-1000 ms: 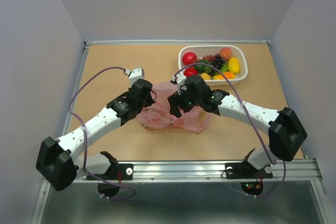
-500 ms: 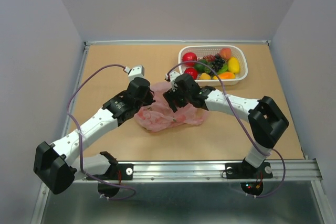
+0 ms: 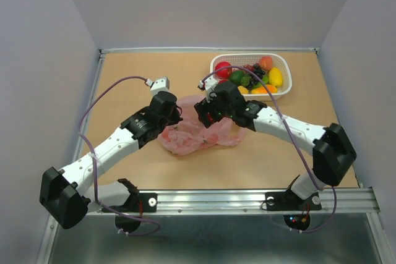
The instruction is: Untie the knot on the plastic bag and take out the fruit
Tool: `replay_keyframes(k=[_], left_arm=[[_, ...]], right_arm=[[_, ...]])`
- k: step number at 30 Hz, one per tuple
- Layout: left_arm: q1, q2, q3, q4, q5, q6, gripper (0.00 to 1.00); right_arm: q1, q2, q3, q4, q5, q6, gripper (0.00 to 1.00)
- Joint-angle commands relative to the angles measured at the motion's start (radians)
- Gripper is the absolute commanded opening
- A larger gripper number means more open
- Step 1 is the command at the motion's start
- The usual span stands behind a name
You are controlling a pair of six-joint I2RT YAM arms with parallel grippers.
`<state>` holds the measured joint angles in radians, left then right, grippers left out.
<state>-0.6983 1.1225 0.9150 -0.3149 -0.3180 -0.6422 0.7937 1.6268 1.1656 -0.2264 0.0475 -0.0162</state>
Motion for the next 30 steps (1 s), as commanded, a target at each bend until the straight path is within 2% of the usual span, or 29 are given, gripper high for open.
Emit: replay_keyframes(k=[1, 5, 12, 21, 28, 30], left_arm=[[0.01, -0.024, 0.058, 0.0, -0.033, -0.016, 0.0], [0.013, -0.023, 0.097, -0.001, -0.033, -0.017, 0.0], [0.017, -0.035, 0.139, 0.004, -0.004, -0.024, 0.0], [0.019, -0.036, 0.101, -0.01, 0.039, -0.017, 0.0], [0.019, -0.018, 0.091, 0.005, 0.095, 0.029, 0.0], [0.019, -0.009, 0.09, 0.005, 0.109, 0.048, 0.0]], right_arm=[[0.013, -0.126, -0.036, 0.056, -0.112, 0.015, 0.86], [0.019, -0.113, -0.044, 0.061, -0.181, 0.05, 0.83], [0.03, -0.03, -0.012, 0.081, -0.193, 0.027, 0.82], [0.029, 0.083, 0.046, 0.17, 0.067, -0.036, 0.82], [0.03, 0.192, 0.077, 0.219, 0.196, -0.071, 0.92], [0.03, 0.208, 0.065, 0.289, 0.218, -0.073, 0.93]])
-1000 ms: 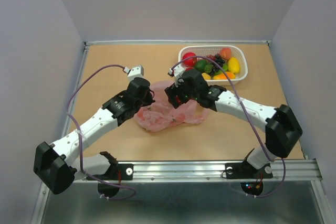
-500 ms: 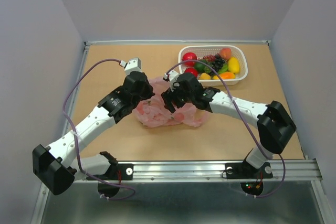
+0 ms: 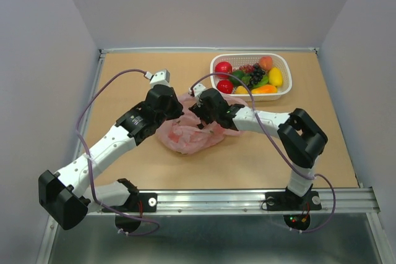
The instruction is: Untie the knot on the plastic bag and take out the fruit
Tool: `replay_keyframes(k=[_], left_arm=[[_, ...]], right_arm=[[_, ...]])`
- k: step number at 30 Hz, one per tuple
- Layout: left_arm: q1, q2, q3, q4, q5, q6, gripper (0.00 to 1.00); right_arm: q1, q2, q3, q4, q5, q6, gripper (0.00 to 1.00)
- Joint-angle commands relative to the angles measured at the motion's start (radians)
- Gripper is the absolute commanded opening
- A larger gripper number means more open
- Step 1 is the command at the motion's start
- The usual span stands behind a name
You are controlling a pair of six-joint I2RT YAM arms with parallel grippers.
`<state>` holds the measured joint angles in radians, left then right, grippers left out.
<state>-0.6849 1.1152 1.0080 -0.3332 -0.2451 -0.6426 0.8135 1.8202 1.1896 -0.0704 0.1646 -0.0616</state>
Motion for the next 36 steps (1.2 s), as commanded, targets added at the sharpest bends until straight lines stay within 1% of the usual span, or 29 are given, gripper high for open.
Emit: replay_keyframes(k=[1, 7, 12, 16, 17, 18, 19, 20, 22, 23, 24, 25, 26, 28, 31, 33, 34, 35, 36], left_arm=[[0.005, 0.001, -0.005, 0.022, 0.041, 0.053, 0.0], [0.005, 0.011, -0.025, 0.02, 0.078, 0.063, 0.0], [0.005, 0.005, -0.046, 0.01, 0.063, 0.063, 0.0], [0.005, -0.006, -0.072, 0.002, 0.027, 0.057, 0.0], [0.005, -0.008, -0.088, 0.002, 0.014, 0.052, 0.0], [0.005, -0.011, -0.095, 0.006, 0.007, 0.047, 0.0], [0.005, -0.011, -0.103, 0.008, 0.003, 0.046, 0.0], [0.005, -0.011, -0.109, 0.011, 0.0, 0.044, 0.0], [0.007, -0.006, -0.121, 0.016, -0.011, 0.038, 0.0], [0.007, -0.006, -0.127, 0.019, -0.019, 0.037, 0.0], [0.007, -0.003, -0.129, 0.026, -0.023, 0.037, 0.0], [0.007, -0.002, -0.132, 0.029, -0.028, 0.034, 0.0], [0.01, 0.0, -0.137, 0.034, -0.039, 0.032, 0.0], [0.016, 0.0, -0.141, 0.043, -0.048, 0.029, 0.0], [0.042, 0.001, -0.144, 0.049, -0.065, 0.031, 0.0], [0.068, -0.003, -0.143, 0.052, -0.062, 0.034, 0.0], [0.074, -0.008, -0.143, 0.056, -0.056, 0.038, 0.0], [0.077, -0.011, -0.137, 0.057, -0.048, 0.046, 0.0], [0.076, -0.018, -0.132, 0.059, -0.045, 0.049, 0.0]], right_arm=[[0.01, 0.022, 0.036, 0.147, 0.111, -0.026, 0.94], [0.009, 0.079, 0.047, 0.205, 0.144, -0.02, 0.94], [0.007, 0.117, 0.047, 0.21, 0.2, -0.012, 0.9], [0.007, 0.103, -0.004, 0.228, 0.242, -0.009, 0.85], [0.009, 0.097, -0.014, 0.231, 0.24, -0.001, 0.83], [0.009, 0.076, -0.027, 0.244, 0.231, 0.0, 0.78], [0.009, 0.065, -0.036, 0.251, 0.219, 0.0, 0.78], [0.007, 0.05, -0.045, 0.261, 0.204, 0.002, 0.69], [0.009, 0.012, -0.068, 0.279, 0.153, 0.011, 0.61], [0.007, -0.001, -0.073, 0.284, 0.123, 0.017, 0.53], [0.009, -0.013, -0.082, 0.291, 0.109, 0.02, 0.48], [0.009, -0.041, -0.087, 0.294, 0.087, 0.022, 0.3], [0.007, -0.053, -0.09, 0.293, 0.049, 0.022, 0.24], [0.007, -0.096, -0.104, 0.294, 0.004, 0.02, 0.14], [0.007, -0.143, -0.137, 0.29, -0.079, 0.034, 0.06], [0.009, -0.177, -0.154, 0.285, -0.112, 0.057, 0.06], [0.007, -0.183, -0.166, 0.285, -0.114, 0.06, 0.08], [0.007, -0.183, -0.171, 0.285, -0.112, 0.098, 0.13], [0.007, -0.179, -0.174, 0.285, -0.112, 0.108, 0.2]])
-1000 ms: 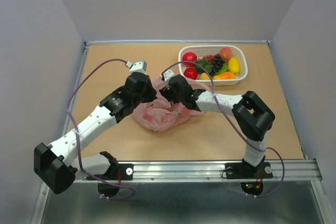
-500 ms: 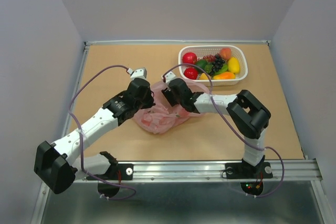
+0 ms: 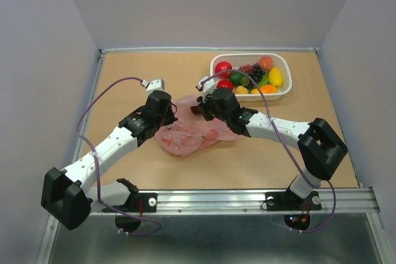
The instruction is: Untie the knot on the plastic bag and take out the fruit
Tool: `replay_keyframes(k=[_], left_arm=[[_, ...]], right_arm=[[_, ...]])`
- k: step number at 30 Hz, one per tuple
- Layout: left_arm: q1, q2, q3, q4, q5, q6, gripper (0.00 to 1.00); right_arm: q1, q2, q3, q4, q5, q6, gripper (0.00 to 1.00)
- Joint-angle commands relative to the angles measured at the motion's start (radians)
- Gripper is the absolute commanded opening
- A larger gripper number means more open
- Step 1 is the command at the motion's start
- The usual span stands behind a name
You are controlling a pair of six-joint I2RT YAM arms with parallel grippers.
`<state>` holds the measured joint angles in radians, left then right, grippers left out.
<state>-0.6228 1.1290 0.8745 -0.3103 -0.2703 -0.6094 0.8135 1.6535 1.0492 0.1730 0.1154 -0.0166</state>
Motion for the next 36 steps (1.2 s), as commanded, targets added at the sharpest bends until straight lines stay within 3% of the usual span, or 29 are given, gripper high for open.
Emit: replay_keyframes(k=[1, 3, 4, 7, 13, 20, 27, 34, 36], left_arm=[[0.014, -0.032, 0.006, 0.034, -0.015, 0.017, 0.0], [0.015, -0.038, 0.024, 0.031, 0.006, 0.02, 0.0], [0.015, -0.037, 0.032, 0.033, 0.016, 0.019, 0.0], [0.015, -0.029, 0.06, 0.031, 0.057, 0.007, 0.0], [0.014, -0.021, 0.095, 0.017, 0.118, 0.0, 0.0], [0.012, -0.028, 0.092, -0.007, 0.175, -0.003, 0.0], [0.011, -0.046, 0.072, -0.026, 0.22, -0.003, 0.0], [0.011, -0.063, 0.061, -0.055, 0.223, -0.009, 0.0], [0.009, -0.069, 0.055, -0.056, 0.22, -0.016, 0.0]], right_arm=[[0.009, -0.005, -0.031, 0.042, -0.062, 0.073, 0.35], [0.007, 0.023, -0.022, 0.043, -0.031, 0.128, 0.56], [0.007, 0.032, -0.015, 0.046, -0.022, 0.147, 0.56], [0.007, 0.083, 0.014, 0.069, 0.004, 0.213, 0.8], [0.007, 0.144, 0.026, 0.177, 0.122, 0.378, 0.96], [0.007, 0.226, 0.077, 0.241, 0.272, 0.477, 1.0], [0.007, 0.333, 0.15, 0.241, 0.311, 0.523, 0.99], [0.009, 0.364, 0.16, 0.293, 0.363, 0.538, 0.79], [0.007, 0.374, 0.163, 0.301, 0.359, 0.534, 0.62]])
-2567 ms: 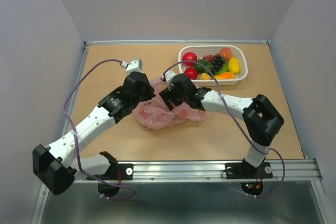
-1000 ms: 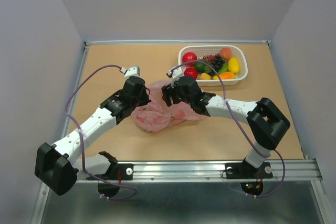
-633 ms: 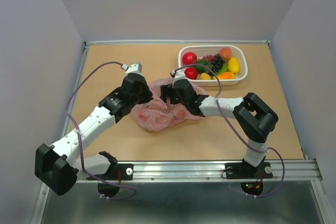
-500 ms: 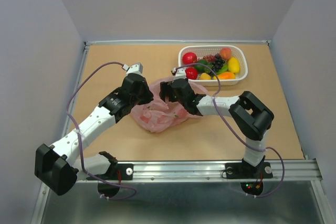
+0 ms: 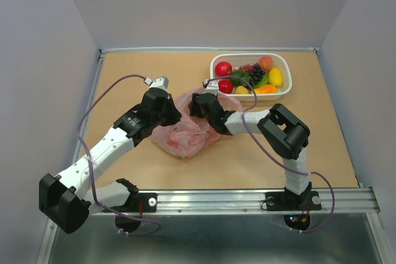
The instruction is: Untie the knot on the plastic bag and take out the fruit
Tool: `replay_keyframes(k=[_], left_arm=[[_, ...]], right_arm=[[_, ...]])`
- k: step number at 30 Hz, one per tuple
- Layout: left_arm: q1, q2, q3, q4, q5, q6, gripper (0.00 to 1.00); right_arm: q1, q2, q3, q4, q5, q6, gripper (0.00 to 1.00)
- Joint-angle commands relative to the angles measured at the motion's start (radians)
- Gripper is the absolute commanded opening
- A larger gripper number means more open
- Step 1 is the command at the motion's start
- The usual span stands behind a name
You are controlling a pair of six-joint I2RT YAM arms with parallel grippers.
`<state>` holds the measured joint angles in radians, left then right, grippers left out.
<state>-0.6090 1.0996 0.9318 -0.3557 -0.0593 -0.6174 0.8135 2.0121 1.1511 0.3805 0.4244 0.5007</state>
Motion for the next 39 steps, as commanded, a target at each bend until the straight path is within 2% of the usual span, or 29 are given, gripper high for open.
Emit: replay_keyframes(k=[1, 2, 4, 5, 7, 8, 10, 14, 20, 27, 31, 36, 37, 39], left_arm=[[-0.005, -0.044, -0.004, -0.015, 0.006, -0.01, 0.0], [-0.005, -0.046, -0.004, -0.02, 0.003, -0.011, 0.0], [-0.003, -0.053, -0.004, -0.026, -0.014, -0.013, 0.0], [-0.005, -0.055, -0.002, -0.031, -0.029, -0.015, 0.0], [-0.003, -0.058, -0.004, -0.043, -0.057, -0.018, 0.0], [-0.003, -0.058, -0.002, -0.046, -0.069, -0.021, 0.0], [-0.002, -0.06, -0.001, -0.052, -0.103, -0.025, 0.0], [0.017, -0.057, 0.002, -0.052, -0.158, -0.028, 0.0], [0.103, -0.026, -0.007, 0.006, -0.203, 0.024, 0.0], [0.152, 0.051, 0.097, 0.012, -0.279, 0.148, 0.0], [0.17, 0.052, 0.147, 0.009, -0.367, 0.212, 0.0], [0.294, 0.034, 0.188, 0.001, -0.436, 0.284, 0.0], [0.355, 0.023, 0.206, 0.006, -0.43, 0.286, 0.0], [0.44, 0.002, 0.205, 0.032, -0.363, 0.28, 0.0]], right_arm=[[0.007, 0.017, 0.059, 0.103, 0.044, 0.016, 0.55], [0.007, 0.017, 0.052, 0.11, 0.039, 0.016, 0.42], [0.007, 0.01, 0.038, 0.135, 0.016, 0.009, 0.31], [0.007, 0.004, 0.016, 0.144, 0.008, 0.003, 0.21], [0.007, -0.024, -0.008, 0.166, -0.024, -0.011, 0.13], [0.009, -0.035, -0.033, 0.17, -0.038, -0.016, 0.06], [0.009, -0.071, -0.063, 0.19, -0.076, -0.03, 0.01], [0.007, -0.153, -0.132, 0.199, -0.194, -0.079, 0.01], [0.007, -0.312, -0.247, 0.183, -0.392, -0.151, 0.01], [0.007, -0.542, -0.251, 0.074, -0.512, -0.198, 0.01], [0.009, -0.624, -0.212, 0.003, -0.437, -0.234, 0.0], [-0.013, -0.656, -0.134, -0.113, -0.184, -0.361, 0.01], [-0.023, -0.655, -0.114, -0.135, -0.103, -0.395, 0.01], [-0.094, -0.641, -0.088, -0.179, -0.049, -0.383, 0.01]])
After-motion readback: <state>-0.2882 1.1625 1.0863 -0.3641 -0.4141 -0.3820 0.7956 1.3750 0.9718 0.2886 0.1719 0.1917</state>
